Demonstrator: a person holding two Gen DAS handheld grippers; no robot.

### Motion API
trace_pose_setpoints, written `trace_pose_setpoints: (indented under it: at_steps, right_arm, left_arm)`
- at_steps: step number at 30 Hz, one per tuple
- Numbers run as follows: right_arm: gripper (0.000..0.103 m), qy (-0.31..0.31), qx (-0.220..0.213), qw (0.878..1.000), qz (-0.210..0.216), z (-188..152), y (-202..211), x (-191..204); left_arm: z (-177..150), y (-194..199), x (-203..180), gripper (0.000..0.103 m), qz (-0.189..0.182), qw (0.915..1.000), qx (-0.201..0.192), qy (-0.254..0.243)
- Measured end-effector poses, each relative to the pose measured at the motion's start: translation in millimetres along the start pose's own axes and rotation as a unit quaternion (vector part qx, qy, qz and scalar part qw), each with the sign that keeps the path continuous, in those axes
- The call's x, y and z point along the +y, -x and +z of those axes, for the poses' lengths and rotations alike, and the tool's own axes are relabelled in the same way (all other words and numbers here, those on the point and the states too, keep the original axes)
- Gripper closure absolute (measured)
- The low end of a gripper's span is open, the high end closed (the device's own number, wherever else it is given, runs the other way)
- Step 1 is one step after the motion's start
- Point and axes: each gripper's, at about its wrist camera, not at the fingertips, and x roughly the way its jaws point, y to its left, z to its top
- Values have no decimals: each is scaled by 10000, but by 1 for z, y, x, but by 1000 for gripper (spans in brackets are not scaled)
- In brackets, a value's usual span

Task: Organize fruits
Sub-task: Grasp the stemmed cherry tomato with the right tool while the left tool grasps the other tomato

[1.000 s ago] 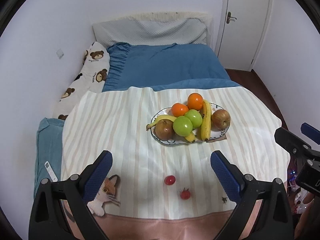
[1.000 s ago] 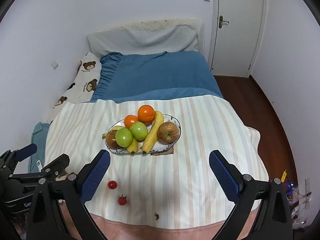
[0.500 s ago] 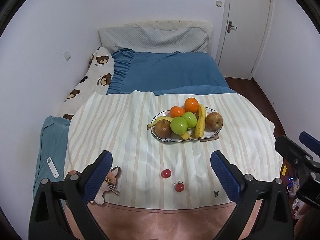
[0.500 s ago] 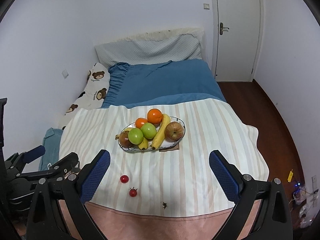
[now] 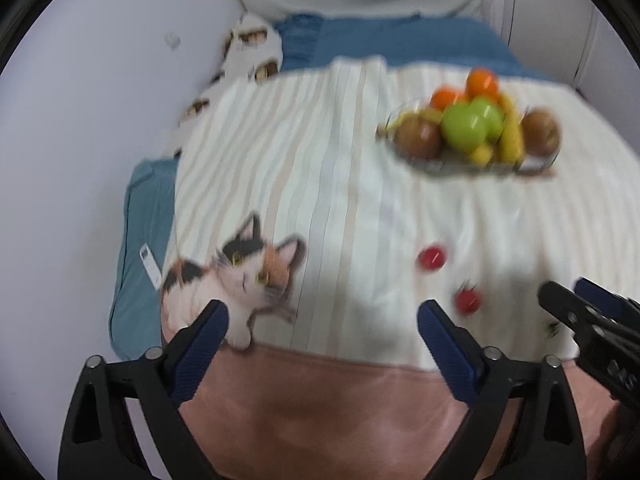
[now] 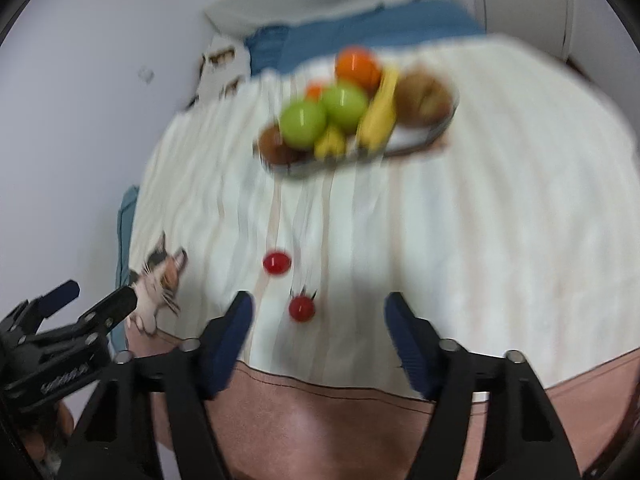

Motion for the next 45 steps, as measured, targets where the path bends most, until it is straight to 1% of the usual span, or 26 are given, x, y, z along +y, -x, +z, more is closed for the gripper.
trace_pose_setpoints:
  at_steps: [1,3,4,6,8,11,12,14,15,18,21,24,25,27,28,31,34,36,37,38,39,41,45]
  right_arm:
    - [38,-74,132,9998,97,-3,-19,-1]
    - [41,-156,282,9993,194,-7,-43,0]
    - [46,-181,325,9990,236,-8,-52,2]
    - [48,-262,377,9986,252,-8,-68,4]
    - [50,-308,450,9982,233,-8,-86,9]
    - [55,-246,563,9980,131,-5,-107,21]
    - [60,-218,599,9979,108,-5,-112,24]
    - [74,-106,667,9977,-45,-6,-123,30]
    - [76,-72,669,9977,-115,-6,-126,31]
    - [76,-44,566,9981,-246,-7,-128,35]
    - [76,-82,383,9986,-360,-5,-117,34]
    - [76,-208,175,9987,-421,-1,-102,27]
    - [76,-255,96,9985,-468,1,-96,24]
    - [76,-366,-1,9980,-515,2,-87,17]
    - [76,-434,-35,9976,-537,5,-85,14]
    - [76,-576,-119,9963,-620,6,-76,3]
    - [76,-686,-135,9952,-686,5,-73,-5]
    - [76,-756,-139,9944,-722,4,-73,-10]
    - [76,-790,-138,9941,-731,4,-73,-12]
    - [76,-811,-139,9939,-738,3,-73,-13]
    - [76,-816,-139,9938,-744,3,-74,-12]
    - [76,-819,-152,9936,-760,4,-75,-13]
    - [76,-813,-185,9935,-778,5,-72,-13]
  left_arm:
    - [-2,-10,2,12,-7,9999,117,-18]
    - [-3,-25,5,22,-54,9997,248,-68]
    - [-3,-34,6,23,-87,9994,316,-119]
    - [0,-48,8,39,-203,9986,437,-220]
    - [5,-61,12,40,-352,9974,572,-251]
    - [14,-72,18,40,-477,9964,638,-276]
    - [18,-74,20,40,-548,9961,641,-267]
    - [25,-78,21,40,-661,9955,618,-287]
    - [28,-79,21,40,-722,9950,607,-314]
    - [40,-83,14,40,-1016,9920,600,-458]
    - [49,-89,3,40,-1307,9875,649,-601]
    - [56,-99,-14,40,-1608,9811,757,-771]
    - [58,-105,-22,40,-1751,9775,822,-843]
    - [60,-112,-33,40,-1910,9727,922,-940]
    - [61,-117,-40,40,-2029,9689,998,-1001]
    - [61,-128,-57,40,-2191,9620,1153,-1151]
    - [60,-137,-69,41,-2233,9583,1225,-1292]
    - [59,-141,-75,57,-2258,9567,1246,-1352]
    - [58,-143,-77,61,-2278,9557,1263,-1373]
    - [58,-145,-80,69,-2282,9553,1240,-1413]
    - [58,-145,-81,75,-2284,9554,1186,-1445]
    - [56,-143,-86,78,-2198,9575,980,-1588]
    - [49,-136,-94,79,-2105,9584,813,-1749]
